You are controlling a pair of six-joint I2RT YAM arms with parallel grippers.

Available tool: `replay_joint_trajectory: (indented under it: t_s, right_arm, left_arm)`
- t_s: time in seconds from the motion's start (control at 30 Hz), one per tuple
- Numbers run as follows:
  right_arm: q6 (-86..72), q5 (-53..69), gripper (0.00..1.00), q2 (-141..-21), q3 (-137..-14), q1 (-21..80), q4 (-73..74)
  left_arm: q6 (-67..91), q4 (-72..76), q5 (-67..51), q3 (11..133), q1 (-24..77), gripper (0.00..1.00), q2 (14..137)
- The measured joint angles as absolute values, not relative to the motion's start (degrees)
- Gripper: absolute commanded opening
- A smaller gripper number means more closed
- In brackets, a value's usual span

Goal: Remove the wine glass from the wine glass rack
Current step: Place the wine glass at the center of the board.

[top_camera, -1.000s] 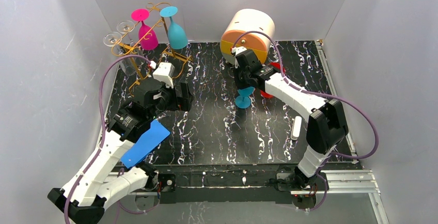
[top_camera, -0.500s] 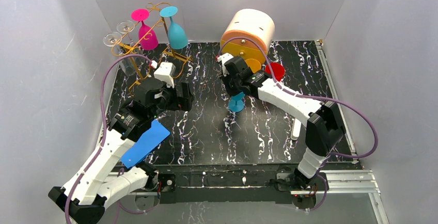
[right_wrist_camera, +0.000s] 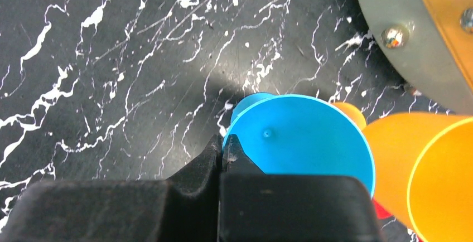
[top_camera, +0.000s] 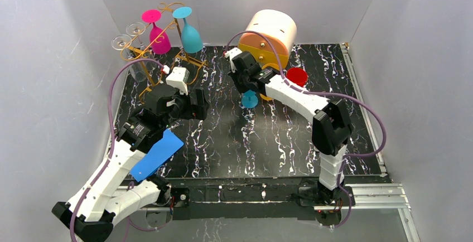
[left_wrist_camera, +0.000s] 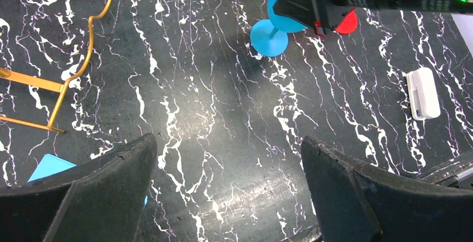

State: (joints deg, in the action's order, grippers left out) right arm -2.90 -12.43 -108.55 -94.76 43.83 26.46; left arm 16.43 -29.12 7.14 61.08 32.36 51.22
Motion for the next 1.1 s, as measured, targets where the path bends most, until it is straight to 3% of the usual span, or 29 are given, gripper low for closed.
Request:
replay_joint_trajectory:
  t_s: [0.47,0.97,1.1]
  right_arm:
    - [0.3,-11.8,0.09,-118.0,-107.2,41.4,27.2]
    - [0.9,-10.6,0.44,-121.3,-116.9,40.5,36.2]
    - [1.0,-9.3,0.47,-114.4,-115.5,40.6,36.3]
  left_arm:
    - [16.0,-30.1,8.0,61.7,32.4,0.98,50.1]
    - [15.6,-30.5,8.3,64.1,32.4,0.98,51.8]
    - [16.7,-32.8,9.1,73.6,32.4,0.98,59.2]
